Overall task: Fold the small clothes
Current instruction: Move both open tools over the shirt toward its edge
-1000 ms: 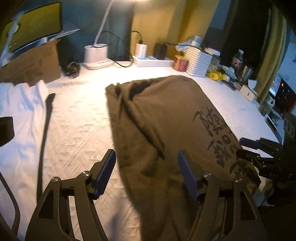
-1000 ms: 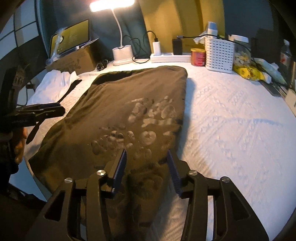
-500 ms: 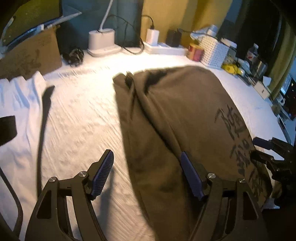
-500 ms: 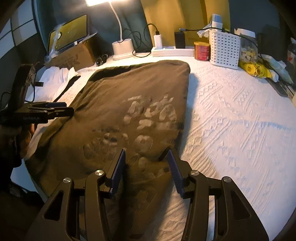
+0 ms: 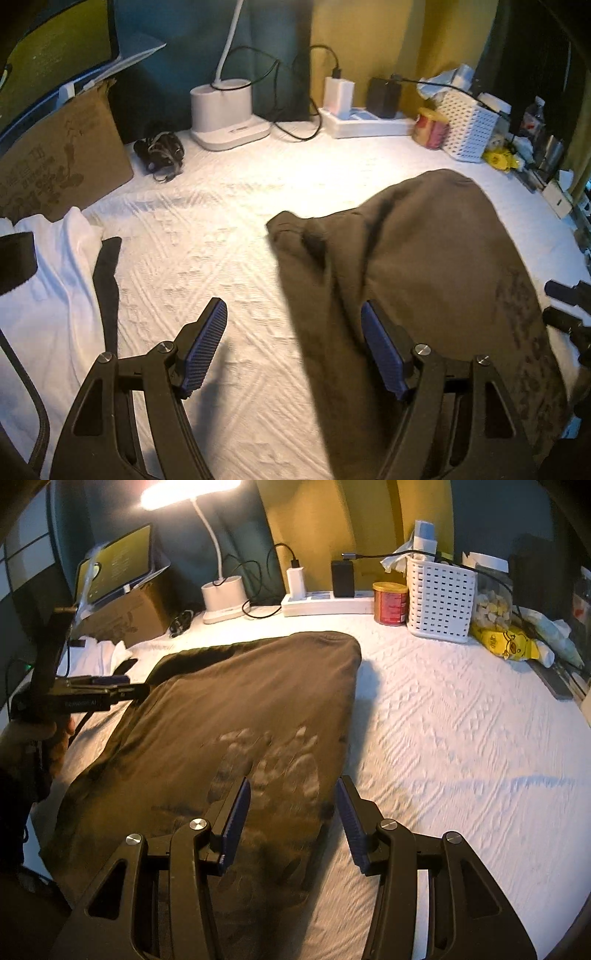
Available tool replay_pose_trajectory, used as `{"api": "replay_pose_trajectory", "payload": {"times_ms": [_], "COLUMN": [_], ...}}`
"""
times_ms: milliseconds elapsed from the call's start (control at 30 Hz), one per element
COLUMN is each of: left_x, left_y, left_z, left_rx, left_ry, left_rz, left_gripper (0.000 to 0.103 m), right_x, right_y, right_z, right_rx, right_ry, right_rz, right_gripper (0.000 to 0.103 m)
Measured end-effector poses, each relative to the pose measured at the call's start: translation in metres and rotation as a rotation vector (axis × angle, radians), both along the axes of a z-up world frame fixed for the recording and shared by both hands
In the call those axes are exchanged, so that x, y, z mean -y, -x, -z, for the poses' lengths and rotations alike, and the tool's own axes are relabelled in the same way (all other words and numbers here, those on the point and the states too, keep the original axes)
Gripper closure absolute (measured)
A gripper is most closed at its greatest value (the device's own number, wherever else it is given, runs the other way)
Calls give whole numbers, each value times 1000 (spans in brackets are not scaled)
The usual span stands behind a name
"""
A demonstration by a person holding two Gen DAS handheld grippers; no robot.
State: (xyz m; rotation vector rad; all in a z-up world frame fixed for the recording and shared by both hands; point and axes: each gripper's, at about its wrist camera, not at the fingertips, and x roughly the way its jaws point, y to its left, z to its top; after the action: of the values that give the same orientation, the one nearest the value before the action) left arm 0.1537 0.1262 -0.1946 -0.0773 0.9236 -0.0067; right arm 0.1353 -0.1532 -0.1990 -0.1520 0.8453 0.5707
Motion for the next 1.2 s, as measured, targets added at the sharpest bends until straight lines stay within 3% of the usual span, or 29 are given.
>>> {"api": "replay_pose_trajectory", "payload": {"times_ms": [400, 567, 733, 933, 1200], "left_x": [-18, -30, -46, -30, 1], "left_y": [-17, -28, -23, -20, -38], "left_z": [10, 13, 0, -15, 16], "left_rx": [17, 25, 63, 116, -10], "left_ry": [-6, -90, 27, 168, 152], "left_rz": [-9, -84, -107, -10, 69], "left_gripper": [28, 28, 28, 28, 27], "right_x": [-7, -12, -14, -10, -7], "right_y": [-32, -38, -44, -59, -81], "right_z": [2, 1, 1, 3, 7], "right_rx": [2, 4, 5, 2, -12], "right_ry": [18, 18, 20, 11, 3], "right_rz": [17, 9, 15, 41, 51], "right_gripper": [52, 52, 52, 52, 52]}}
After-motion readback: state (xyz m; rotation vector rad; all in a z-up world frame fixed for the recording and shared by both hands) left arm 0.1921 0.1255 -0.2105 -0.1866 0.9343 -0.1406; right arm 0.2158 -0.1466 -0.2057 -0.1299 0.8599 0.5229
